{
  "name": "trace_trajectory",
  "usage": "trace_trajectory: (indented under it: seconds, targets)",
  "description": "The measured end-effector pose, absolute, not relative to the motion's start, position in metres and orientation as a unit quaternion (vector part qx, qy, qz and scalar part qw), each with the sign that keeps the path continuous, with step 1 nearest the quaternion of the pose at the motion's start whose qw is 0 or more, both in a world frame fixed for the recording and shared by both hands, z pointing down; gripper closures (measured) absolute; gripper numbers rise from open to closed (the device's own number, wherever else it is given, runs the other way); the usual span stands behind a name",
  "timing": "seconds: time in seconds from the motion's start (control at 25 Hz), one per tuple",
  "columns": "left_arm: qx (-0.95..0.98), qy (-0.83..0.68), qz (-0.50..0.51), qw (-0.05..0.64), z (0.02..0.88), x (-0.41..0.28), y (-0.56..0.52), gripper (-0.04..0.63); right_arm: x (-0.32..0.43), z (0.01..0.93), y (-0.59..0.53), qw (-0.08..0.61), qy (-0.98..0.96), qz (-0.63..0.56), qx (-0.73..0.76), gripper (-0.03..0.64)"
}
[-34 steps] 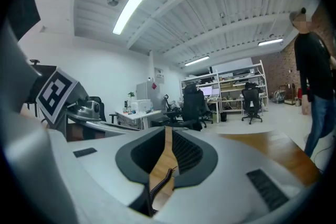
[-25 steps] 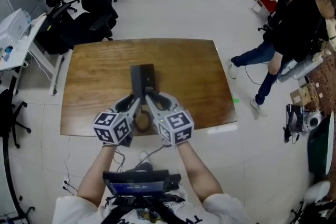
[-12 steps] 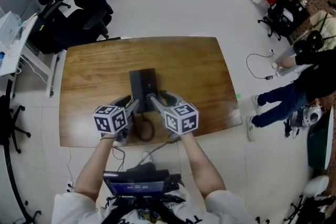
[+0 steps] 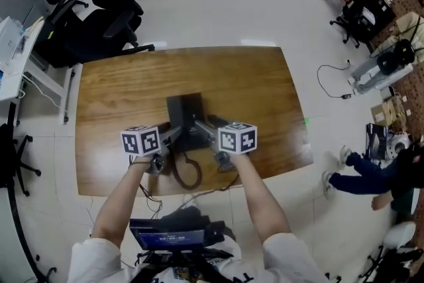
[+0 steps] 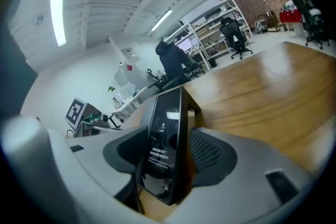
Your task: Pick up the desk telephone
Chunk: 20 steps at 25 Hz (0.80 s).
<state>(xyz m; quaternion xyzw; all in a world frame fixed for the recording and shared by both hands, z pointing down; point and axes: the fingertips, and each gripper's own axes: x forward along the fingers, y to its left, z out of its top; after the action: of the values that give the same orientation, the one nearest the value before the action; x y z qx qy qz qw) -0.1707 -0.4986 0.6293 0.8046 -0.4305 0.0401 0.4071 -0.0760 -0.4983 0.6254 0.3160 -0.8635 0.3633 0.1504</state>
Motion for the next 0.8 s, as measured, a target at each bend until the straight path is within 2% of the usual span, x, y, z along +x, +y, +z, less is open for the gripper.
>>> trace_trajectory:
  seconds: [0.04, 0.16, 0.32, 0.44, 0.8]
  targets:
    - [0.805, -0.425, 0.044, 0.411, 0.635, -0.169, -0.500, 0.373, -0.076, 0.630, -0.501, 0.150, -0.863, 0.370, 0.311, 0.345]
    - [0.813, -0.404, 0.049, 0.416, 0.641, -0.163, -0.504, 0.347, -0.082, 0.639, -0.506, 0.151, -0.864, 0.384, 0.288, 0.328]
    - [0.822, -0.371, 0.030, 0.430, 0.641, -0.159, -0.507, 0.347, -0.096, 0.648, -0.508, 0.150, -0.865, 0.406, 0.253, 0.328]
    - [0.826, -0.352, 0.017, 0.440, 0.644, -0.157, -0.511, 0.373, -0.103, 0.651, -0.512, 0.150, -0.870, 0.404, 0.239, 0.328]
    - [0.835, -0.339, 0.020, 0.433, 0.639, -0.147, -0.516, 0.387, -0.112, 0.648, -0.521, 0.140, -0.871, 0.418, 0.215, 0.334]
